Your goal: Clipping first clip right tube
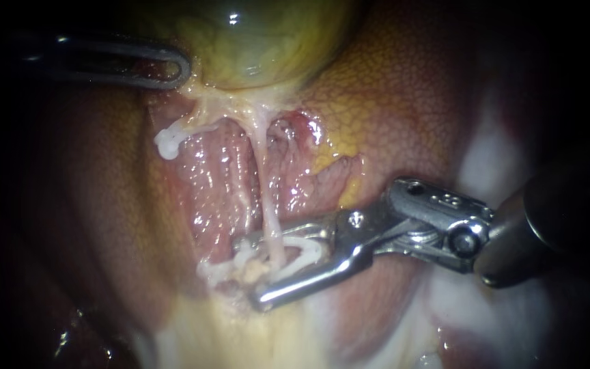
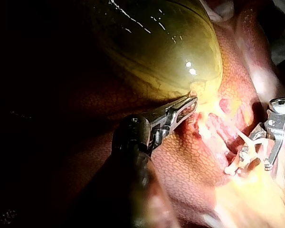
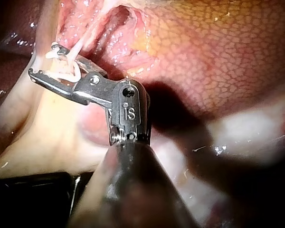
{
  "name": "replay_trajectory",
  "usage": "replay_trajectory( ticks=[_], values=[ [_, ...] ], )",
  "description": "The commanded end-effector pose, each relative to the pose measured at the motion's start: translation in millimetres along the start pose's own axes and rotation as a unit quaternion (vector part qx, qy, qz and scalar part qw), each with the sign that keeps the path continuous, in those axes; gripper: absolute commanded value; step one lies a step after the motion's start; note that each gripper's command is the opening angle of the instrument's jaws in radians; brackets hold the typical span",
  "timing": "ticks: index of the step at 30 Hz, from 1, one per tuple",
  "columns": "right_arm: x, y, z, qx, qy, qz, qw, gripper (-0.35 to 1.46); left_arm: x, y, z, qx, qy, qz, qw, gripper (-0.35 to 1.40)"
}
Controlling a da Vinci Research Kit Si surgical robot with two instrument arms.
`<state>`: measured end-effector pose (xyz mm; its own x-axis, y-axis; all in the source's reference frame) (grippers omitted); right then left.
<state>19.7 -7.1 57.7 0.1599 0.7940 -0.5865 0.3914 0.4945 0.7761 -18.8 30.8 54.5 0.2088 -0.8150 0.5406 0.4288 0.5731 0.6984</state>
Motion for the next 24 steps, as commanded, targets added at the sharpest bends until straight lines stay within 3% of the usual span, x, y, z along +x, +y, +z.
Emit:
replay_trajectory(
  ticks=[1,9,12,24],
  values=[
    [0.2,0.0,0.0,-0.001,0.001,0.004,1.0000,0.17,0.0,0.0,0.0,0.000,0.000,0.000,1.0000,-0.35],
    [0.7,0.1,-0.2,0.000,0.001,0.017,0.9998,-0.15,0.0,0.0,0.0,0.000,0.000,0.000,1.0000,-0.35],
    [0.6,0.2,-0.3,0.001,0.001,0.029,0.9996,-0.35,0.0,0.0,0.0,0.000,0.000,0.000,1.0000,-0.35],
    [0.4,0.7,-0.6,0.000,0.001,0.040,0.9992,-0.35,0.0,0.0,0.0,0.000,0.000,0.000,1.0000,-0.35]
  ],
)
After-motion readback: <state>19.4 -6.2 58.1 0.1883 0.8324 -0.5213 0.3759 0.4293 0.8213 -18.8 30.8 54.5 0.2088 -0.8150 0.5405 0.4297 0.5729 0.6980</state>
